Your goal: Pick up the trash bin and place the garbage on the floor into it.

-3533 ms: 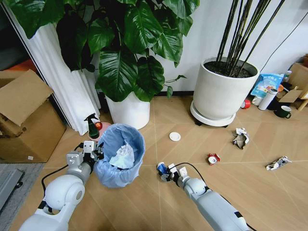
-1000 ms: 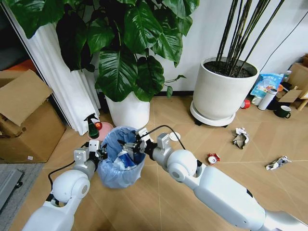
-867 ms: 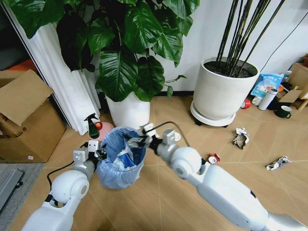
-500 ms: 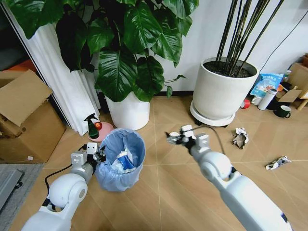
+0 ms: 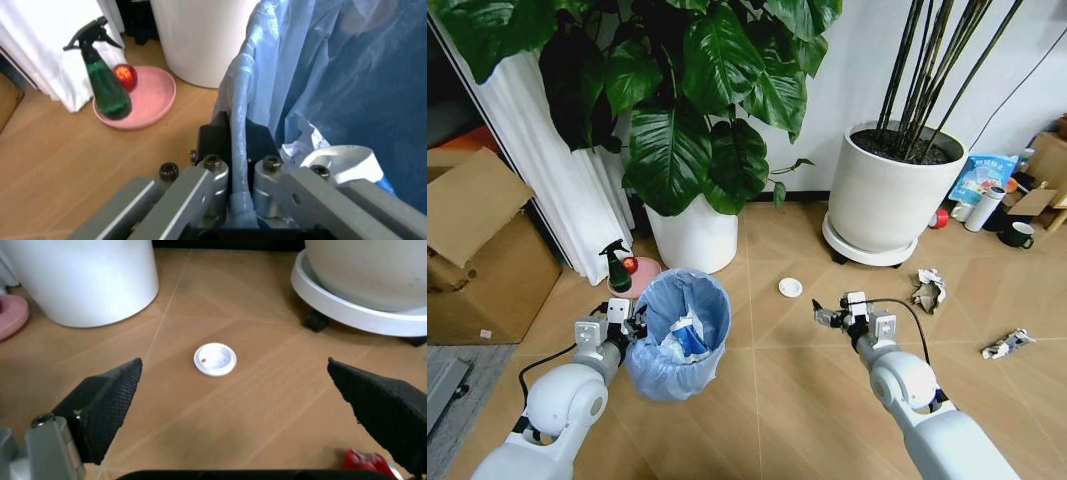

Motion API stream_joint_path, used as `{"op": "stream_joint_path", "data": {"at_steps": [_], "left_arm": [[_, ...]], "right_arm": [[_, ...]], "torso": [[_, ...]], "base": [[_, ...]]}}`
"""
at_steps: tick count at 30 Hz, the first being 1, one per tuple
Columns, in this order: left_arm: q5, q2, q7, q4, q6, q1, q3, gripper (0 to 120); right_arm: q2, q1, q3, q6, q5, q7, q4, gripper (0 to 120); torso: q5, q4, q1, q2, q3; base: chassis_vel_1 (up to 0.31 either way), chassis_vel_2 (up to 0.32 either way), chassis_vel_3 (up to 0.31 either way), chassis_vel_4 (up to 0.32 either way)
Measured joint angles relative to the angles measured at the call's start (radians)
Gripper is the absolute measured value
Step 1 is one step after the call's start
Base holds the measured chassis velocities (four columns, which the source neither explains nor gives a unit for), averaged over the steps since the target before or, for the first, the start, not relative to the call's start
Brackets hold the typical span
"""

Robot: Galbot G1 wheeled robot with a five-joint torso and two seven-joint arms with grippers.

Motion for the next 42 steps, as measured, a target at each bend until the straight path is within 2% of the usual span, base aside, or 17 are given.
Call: {"op": "stream_joint_path", "data": {"at_steps": [31,36,39,42], "left_arm": [[-0.003,0.003,0.0,-0.005,-0.001,0.0,-0.001,0],[-0.003,0.002,-0.002,-0.013,-0.002,0.005,-0.001,0],[-0.004,0.002,-0.005,-0.025,-0.002,0.013,-0.004,0],[-0.006,0.003,-0.006,-0.032,-0.002,0.02,-0.007,0]], "right_arm": [[0.032,0.023,-0.024,0.0,-0.032,-0.002,-0.065,100],[0.027,0.059,-0.029,0.019,-0.012,-0.034,-0.158,100],[0.033,0.116,-0.039,0.034,-0.006,-0.067,-0.297,100],[0.041,0.152,-0.052,0.052,-0.002,-0.089,-0.376,100]], "torso": [[-0.0002,0.0,0.0,0.0,0.0],[0.0,-0.0001,0.0,0.0,0.0],[0.0,0.0001,0.0,0.0,0.0],[-0.0001,0.0,0.0,0.0,0.0]], "base": [[-0.087,0.098,0.094,-0.095],[-0.082,0.082,0.086,-0.085],[-0.043,0.066,0.063,-0.059],[-0.006,0.016,0.019,-0.01]]}}
